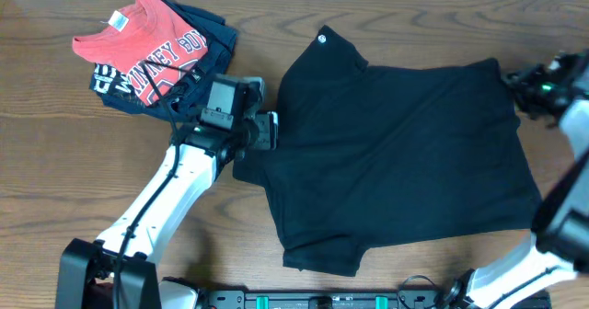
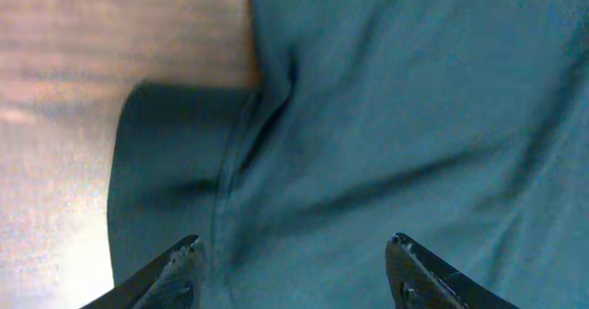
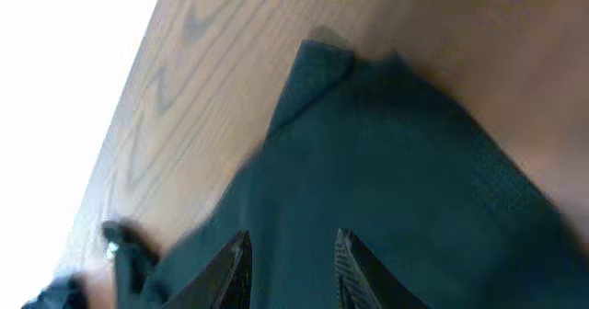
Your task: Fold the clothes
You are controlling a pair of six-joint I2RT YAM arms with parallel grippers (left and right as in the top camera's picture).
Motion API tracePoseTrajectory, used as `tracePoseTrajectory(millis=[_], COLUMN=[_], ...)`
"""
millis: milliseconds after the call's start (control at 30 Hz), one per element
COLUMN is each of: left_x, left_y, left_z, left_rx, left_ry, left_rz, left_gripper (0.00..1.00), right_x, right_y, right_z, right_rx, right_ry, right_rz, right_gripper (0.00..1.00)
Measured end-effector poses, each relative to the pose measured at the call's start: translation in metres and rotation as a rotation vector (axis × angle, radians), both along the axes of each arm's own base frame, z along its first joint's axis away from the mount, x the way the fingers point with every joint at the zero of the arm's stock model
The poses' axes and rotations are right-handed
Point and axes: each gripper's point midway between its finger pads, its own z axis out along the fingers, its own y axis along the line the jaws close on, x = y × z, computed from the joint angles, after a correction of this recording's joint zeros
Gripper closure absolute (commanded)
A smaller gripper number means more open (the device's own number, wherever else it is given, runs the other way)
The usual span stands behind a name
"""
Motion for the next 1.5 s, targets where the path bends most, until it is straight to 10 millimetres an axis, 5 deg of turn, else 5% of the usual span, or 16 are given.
tracePoseTrajectory(millis=[167, 267, 533, 867, 1100, 1300, 1500], left_x=[0.031, 0.054, 0.088, 0.095, 0.122, 0.144, 0.159], left_y=[-0.014, -0.027, -0.052, -0.056, -0.032, -0.002, 0.015], left_z=[0.037, 0.039, -0.036, -0.103, -0.104, -0.101, -0.086], left_rx=[-0.024, -0.032, -0.019, -0.001, 0.153, 0.286, 0.353], left_ry=[-0.092, -0.099, 0.053, 0.115, 0.025, -0.027, -0.045], left_rz=[-0.041, -0.087, -0.200, -0.225, -0.130, -0.028, 0.028], left_gripper=[0.36, 0.36, 0.68, 0.92, 0.94, 0.94, 0.88], right_x=[-0.057, -0.086, -0.137, -0.151, -0.153, -0.151, -0.162], right_y=[0.017, 0.034, 0.064, 0.072, 0.083, 0.070, 0.059], right_z=[0.030, 0.032, 0.043, 0.042, 0.036, 0.026, -0.015], right_rx=[0.028, 0.058, 0.085, 0.065, 0.008, -0.095, -0.138], right_ry=[0.124, 0.210, 0.335, 0.373, 0.426, 0.468, 0.527], right_rz=[0.044, 0.089, 0.214, 0.286, 0.334, 0.296, 0.209], right_gripper=[0.69, 0.69, 0.67, 0.67, 0.64, 0.56, 0.55])
